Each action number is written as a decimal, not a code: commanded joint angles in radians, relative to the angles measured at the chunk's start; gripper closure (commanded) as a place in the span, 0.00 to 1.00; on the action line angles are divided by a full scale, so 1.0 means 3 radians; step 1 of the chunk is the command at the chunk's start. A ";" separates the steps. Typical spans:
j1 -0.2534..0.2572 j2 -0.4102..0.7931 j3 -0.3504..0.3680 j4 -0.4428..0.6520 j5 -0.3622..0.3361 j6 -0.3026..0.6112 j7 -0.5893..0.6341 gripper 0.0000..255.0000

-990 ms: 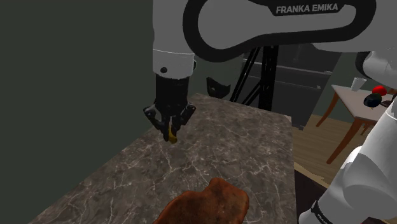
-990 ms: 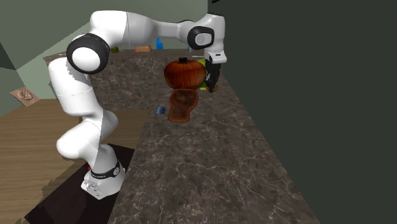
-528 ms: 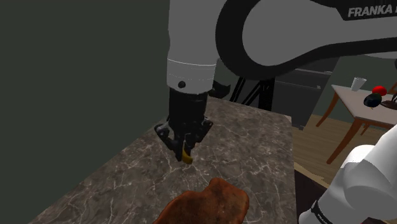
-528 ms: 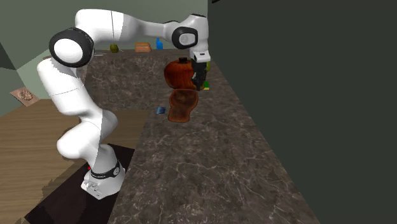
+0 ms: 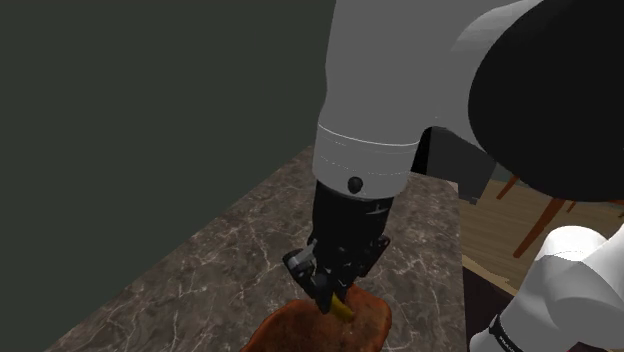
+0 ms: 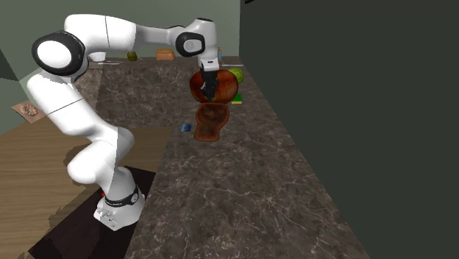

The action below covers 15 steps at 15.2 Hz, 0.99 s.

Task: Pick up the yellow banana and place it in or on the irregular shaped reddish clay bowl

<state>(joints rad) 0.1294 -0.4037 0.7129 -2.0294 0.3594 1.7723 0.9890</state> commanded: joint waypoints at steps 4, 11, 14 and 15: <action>0.0037 -0.0041 0.0055 -0.0228 0.0059 0.0200 0.0004 1.00; 0.0049 -0.0020 0.0121 -0.0477 0.0093 0.0471 -0.0026 1.00; 0.0049 -0.0019 0.0121 -0.0477 0.0093 0.0471 -0.0025 1.00; 0.0049 -0.0019 0.0121 -0.0477 0.0093 0.0471 -0.0025 1.00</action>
<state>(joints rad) 0.1442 -0.4095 0.7492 -2.1721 0.3873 1.9131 0.9814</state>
